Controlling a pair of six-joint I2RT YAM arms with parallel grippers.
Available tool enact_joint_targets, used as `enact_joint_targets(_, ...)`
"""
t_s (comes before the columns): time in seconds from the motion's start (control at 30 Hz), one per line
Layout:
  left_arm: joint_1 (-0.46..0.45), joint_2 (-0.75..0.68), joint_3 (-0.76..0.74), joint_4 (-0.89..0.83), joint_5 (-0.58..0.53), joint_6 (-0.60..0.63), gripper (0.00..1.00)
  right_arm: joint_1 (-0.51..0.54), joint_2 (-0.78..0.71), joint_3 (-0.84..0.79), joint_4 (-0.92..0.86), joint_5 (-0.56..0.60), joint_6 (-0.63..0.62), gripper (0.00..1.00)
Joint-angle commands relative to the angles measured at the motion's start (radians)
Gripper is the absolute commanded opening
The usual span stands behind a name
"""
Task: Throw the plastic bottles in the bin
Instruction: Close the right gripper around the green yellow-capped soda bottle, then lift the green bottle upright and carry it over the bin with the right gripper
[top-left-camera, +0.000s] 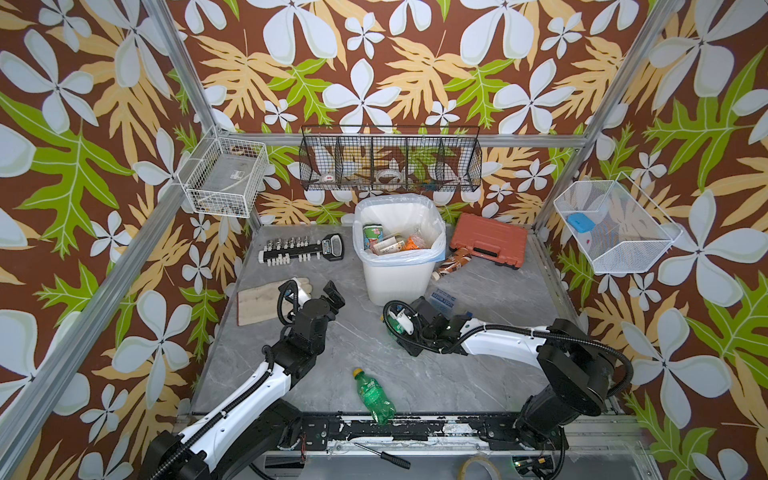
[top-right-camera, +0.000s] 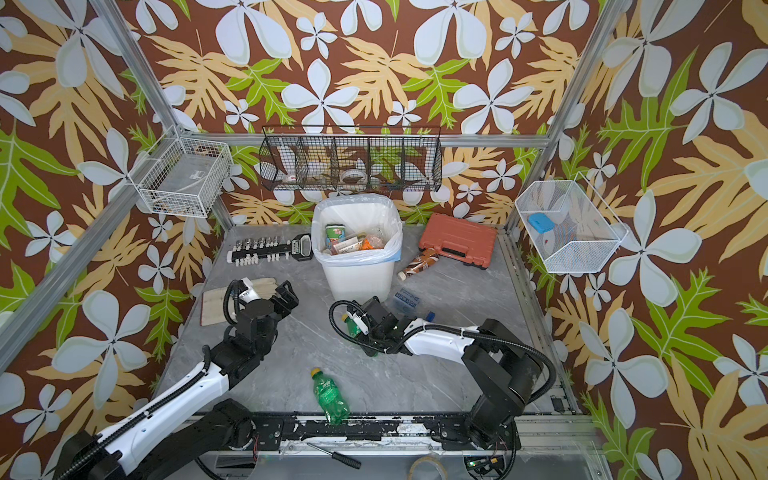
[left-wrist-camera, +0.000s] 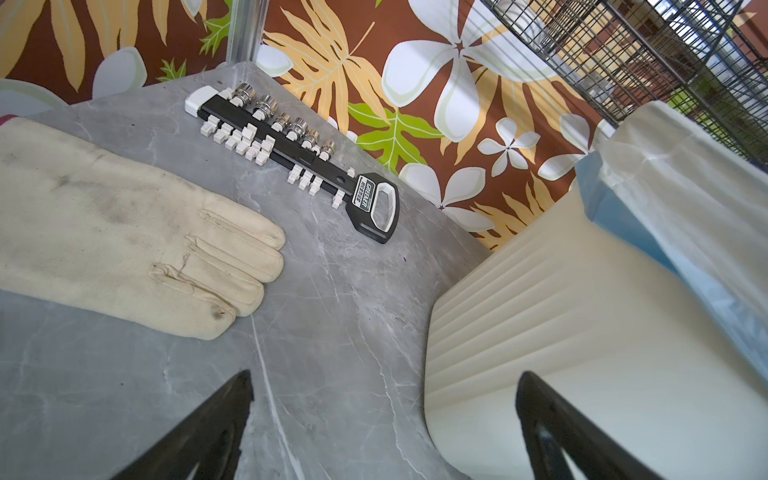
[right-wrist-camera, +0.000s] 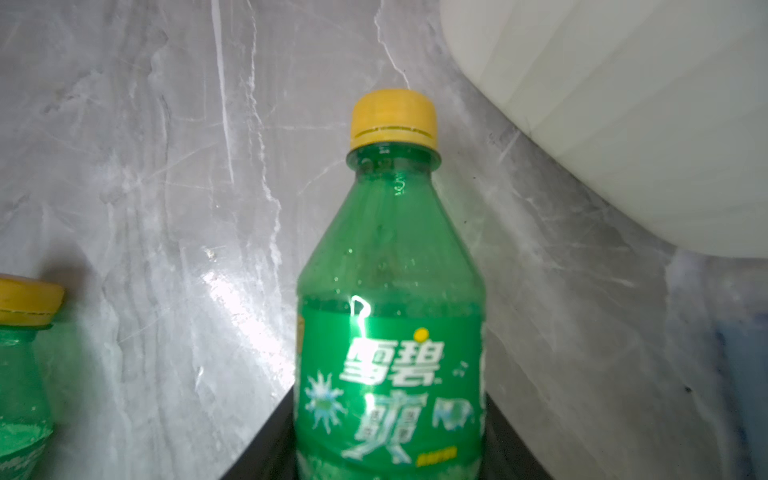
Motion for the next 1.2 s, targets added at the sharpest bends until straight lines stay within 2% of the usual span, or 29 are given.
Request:
enact_joint_targets(0.0, 0.005, 0.005, 0.003, 0.022, 0.009, -0.009, 1.00, -0.001, -0.054, -0.034, 0.021, 0.051, 0.028, 0.51)
enact_joint_targets(0.17, 0.013, 0.025, -0.001, 0.039, 0.020, -0.016, 1.00, -0.015, -0.208, -0.131, 0.032, 0.176, 0.051, 0.50)
enact_joint_targets(0.33, 0.019, 0.048, -0.003, 0.064, 0.040, -0.017, 1.00, -0.128, -0.401, -0.176, 0.015, 0.216, 0.101, 0.49)
enact_joint_targets(0.47, 0.024, 0.055, -0.001, 0.062, 0.055, -0.028, 1.00, -0.200, -0.560, -0.135, 0.009, 0.298, 0.103, 0.50)
enact_joint_targets(0.63, 0.028, 0.055, -0.007, 0.055, 0.059, -0.042, 1.00, -0.229, -0.657, -0.027, 0.047, 0.476, 0.102, 0.50)
enact_joint_targets(0.87, 0.035, 0.038, -0.013, 0.037, 0.063, -0.040, 1.00, -0.230, -0.628, 0.112, 0.133, 0.517, 0.036, 0.51)
enact_joint_targets(1.03, 0.042, 0.027, -0.038, 0.060, 0.058, -0.037, 1.00, -0.229, -0.535, 0.197, 0.199, 0.445, 0.005, 0.51)
enact_joint_targets(1.17, 0.047, 0.034, -0.031, 0.054, 0.085, -0.048, 1.00, -0.230, -0.380, 0.354, 0.205, 0.377, -0.007, 0.51)
